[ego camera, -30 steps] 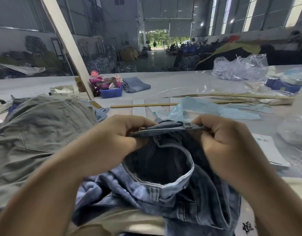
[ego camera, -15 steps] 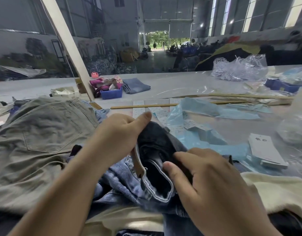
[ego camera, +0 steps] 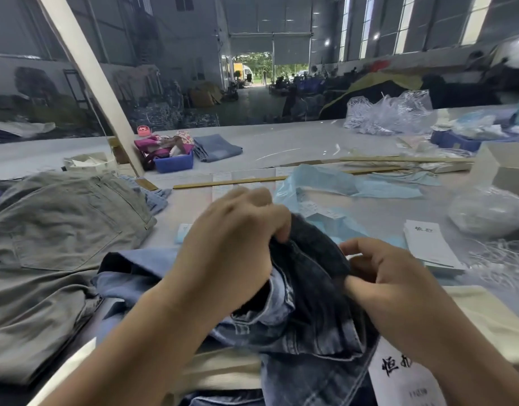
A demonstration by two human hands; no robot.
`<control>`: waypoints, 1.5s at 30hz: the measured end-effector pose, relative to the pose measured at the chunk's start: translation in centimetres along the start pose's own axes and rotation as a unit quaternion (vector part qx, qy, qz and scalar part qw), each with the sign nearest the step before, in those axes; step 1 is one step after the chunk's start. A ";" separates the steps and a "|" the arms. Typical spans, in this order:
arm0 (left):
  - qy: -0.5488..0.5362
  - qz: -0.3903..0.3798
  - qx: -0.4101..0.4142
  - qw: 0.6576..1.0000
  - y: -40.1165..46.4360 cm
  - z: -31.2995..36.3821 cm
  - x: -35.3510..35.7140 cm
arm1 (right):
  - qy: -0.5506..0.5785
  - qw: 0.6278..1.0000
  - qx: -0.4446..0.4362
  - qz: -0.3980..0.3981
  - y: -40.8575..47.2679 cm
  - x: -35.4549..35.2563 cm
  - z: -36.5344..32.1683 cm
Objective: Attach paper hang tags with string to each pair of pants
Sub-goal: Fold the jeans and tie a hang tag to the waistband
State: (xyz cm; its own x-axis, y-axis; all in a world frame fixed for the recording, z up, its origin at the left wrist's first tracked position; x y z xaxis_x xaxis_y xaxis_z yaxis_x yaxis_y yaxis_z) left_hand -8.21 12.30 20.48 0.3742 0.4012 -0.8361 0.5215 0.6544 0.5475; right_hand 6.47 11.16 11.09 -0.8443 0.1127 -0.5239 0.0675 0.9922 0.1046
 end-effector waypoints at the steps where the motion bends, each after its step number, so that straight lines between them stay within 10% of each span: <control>1: -0.018 -0.032 0.008 0.999 0.1 0.7 0.6 | 0.057 0.998 -0.006 -0.007 0.0 0.2 -0.4; 11: -0.084 -0.138 -0.206 0.965 -3.0 -3.0 4.5 | 0.275 0.957 -0.091 0.009 0.5 1.5 -3.0; 18: -0.512 -0.154 -0.334 0.776 -7.0 -6.6 8.4 | 0.209 0.976 -0.057 0.033 1.7 2.5 -1.4; 24: -0.667 -0.201 -0.261 0.668 -8.2 -4.9 8.8 | 0.074 0.993 -0.075 0.046 2.1 2.4 -2.9; 33: -0.491 -0.255 -0.228 0.801 -7.7 -5.3 8.4 | 0.040 0.990 -0.133 0.026 1.1 3.9 -5.5; 40: -0.462 -0.255 -0.147 0.837 -6.9 -2.9 7.3 | 0.033 0.981 -0.020 0.189 4.0 1.0 -0.2; 45: -0.380 -0.173 -0.141 0.898 -6.4 -3.0 6.5 | -0.133 0.945 -0.196 0.228 0.5 1.7 -5.2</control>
State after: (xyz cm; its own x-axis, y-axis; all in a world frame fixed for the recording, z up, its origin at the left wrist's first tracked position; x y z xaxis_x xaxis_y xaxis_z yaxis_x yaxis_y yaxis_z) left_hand -11.45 12.67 11.47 0.6987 -0.3398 -0.6296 0.5324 0.8348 0.1402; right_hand 2.29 11.57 14.63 -0.6085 0.5839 -0.5374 0.1453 0.7478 0.6479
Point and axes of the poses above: each hand's wrist, its own y-axis towards the middle knuckle, its own x-axis out of the palm, z = x × y, the point moved 10 cm from there along y, towards the middle knuckle, and after that the axes turned 1 degree about -z, right-handed, at the moved point
